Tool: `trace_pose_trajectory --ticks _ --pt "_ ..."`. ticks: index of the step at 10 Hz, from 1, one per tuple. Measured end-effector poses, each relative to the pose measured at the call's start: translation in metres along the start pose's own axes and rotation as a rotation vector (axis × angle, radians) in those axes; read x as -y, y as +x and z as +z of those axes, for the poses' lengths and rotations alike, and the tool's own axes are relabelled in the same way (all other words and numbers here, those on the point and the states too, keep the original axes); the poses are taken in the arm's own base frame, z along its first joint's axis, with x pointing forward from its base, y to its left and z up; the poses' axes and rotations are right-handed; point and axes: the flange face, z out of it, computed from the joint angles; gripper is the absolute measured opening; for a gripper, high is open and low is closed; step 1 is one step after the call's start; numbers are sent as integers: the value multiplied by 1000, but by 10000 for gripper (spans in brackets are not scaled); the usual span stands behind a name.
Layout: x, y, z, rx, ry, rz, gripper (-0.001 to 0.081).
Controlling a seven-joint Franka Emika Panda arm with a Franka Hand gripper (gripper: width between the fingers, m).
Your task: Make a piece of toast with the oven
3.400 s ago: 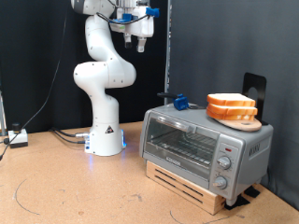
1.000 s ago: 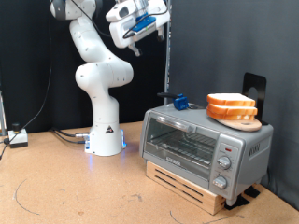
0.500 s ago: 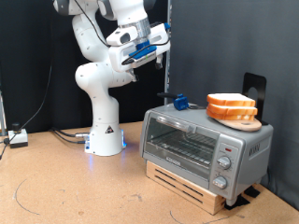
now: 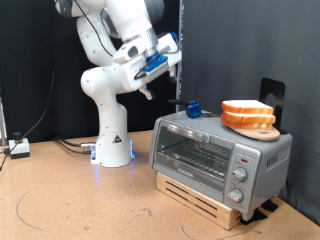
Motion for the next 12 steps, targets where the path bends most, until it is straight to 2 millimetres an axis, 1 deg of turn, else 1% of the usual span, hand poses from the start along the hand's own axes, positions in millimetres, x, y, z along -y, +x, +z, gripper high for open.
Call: trace_pose_trajectory --ticks 3,5,6,8,10,12 --pt "-14 -5 39 80 -61 -4 809" --pt "-21 -10 53 93 -72 -16 809" --pt "-23 -12 57 97 -74 -20 809" --pt "-24 -12 58 97 -73 -23 809" --pt "-21 -18 60 168 -39 -16 809" --pt "-18 -25 68 185 -49 -28 809"
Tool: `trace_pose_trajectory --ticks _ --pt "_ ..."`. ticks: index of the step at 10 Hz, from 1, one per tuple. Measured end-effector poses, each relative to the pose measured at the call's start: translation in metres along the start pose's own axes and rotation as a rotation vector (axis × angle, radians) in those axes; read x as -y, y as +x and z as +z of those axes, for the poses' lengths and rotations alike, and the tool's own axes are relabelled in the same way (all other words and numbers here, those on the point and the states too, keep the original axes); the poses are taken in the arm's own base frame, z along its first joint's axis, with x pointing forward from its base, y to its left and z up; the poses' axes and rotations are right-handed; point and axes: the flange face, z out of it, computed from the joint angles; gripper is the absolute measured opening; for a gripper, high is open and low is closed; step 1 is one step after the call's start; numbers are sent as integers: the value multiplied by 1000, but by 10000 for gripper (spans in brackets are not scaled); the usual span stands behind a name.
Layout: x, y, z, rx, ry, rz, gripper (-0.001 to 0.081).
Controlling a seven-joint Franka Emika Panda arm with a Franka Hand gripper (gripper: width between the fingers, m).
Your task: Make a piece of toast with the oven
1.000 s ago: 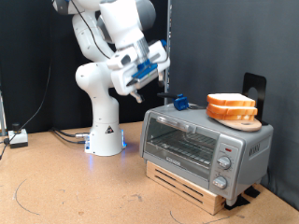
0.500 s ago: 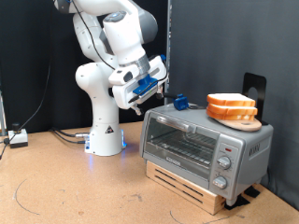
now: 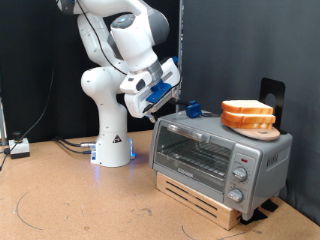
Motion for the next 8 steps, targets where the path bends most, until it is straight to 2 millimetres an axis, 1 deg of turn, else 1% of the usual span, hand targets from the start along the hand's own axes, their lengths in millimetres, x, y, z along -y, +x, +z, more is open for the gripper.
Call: trace_pose_trajectory --ticks 1,3,6,7,8 --pt "0 -2 6 -3 -13 -6 809" --pt "-2 -1 26 -34 -53 -2 809" --pt "-6 9 52 -70 -97 33 809" --pt "-7 14 58 -73 -103 45 809" --pt "-7 16 58 -73 -100 52 809"
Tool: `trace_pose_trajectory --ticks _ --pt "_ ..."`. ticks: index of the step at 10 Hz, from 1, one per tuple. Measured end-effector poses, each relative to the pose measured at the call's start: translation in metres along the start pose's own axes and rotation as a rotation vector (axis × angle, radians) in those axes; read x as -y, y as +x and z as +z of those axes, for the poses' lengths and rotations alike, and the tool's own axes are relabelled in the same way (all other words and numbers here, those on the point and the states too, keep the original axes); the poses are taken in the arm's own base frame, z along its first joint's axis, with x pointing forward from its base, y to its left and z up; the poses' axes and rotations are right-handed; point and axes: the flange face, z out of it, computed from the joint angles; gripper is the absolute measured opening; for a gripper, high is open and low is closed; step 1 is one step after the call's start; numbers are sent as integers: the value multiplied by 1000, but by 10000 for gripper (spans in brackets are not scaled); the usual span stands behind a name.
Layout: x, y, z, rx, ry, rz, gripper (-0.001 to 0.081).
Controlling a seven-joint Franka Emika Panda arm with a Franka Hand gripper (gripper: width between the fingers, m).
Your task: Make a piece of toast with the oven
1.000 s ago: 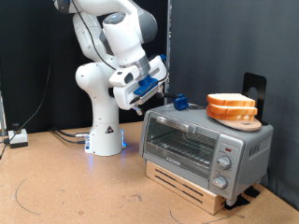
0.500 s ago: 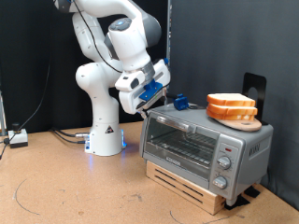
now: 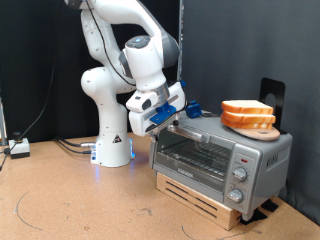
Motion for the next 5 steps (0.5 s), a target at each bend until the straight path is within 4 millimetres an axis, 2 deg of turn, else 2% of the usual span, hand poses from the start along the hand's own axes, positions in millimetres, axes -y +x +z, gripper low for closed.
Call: trace_pose_trajectory --ticks 5 --pt "-10 8 -5 -13 -1 54 809"
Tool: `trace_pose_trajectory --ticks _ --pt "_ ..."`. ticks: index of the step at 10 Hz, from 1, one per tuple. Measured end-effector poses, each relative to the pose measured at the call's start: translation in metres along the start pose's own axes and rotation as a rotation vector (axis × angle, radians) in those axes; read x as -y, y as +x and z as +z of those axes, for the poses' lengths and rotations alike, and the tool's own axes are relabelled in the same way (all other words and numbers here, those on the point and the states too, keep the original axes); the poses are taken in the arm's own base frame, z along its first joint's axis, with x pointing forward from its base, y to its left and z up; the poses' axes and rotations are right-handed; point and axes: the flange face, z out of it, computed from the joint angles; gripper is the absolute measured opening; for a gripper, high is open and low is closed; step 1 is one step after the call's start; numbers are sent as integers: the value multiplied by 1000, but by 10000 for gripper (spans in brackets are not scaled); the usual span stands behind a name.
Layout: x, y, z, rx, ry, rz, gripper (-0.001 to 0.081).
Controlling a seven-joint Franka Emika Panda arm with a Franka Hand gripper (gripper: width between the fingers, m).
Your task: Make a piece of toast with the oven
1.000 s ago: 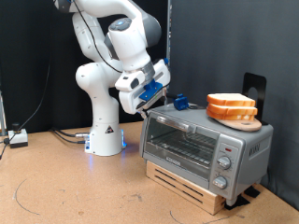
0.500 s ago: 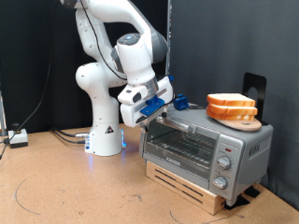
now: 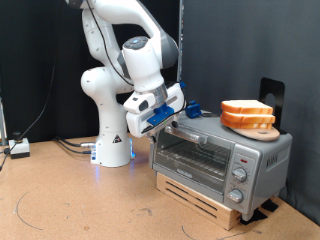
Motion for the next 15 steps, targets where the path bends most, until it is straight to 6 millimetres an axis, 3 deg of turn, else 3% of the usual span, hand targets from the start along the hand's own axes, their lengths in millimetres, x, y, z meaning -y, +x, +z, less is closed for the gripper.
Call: trace_pose_trajectory --ticks 8,15 --pt "-35 39 -9 -60 -53 101 809" --pt "-52 78 2 -114 -85 177 809"
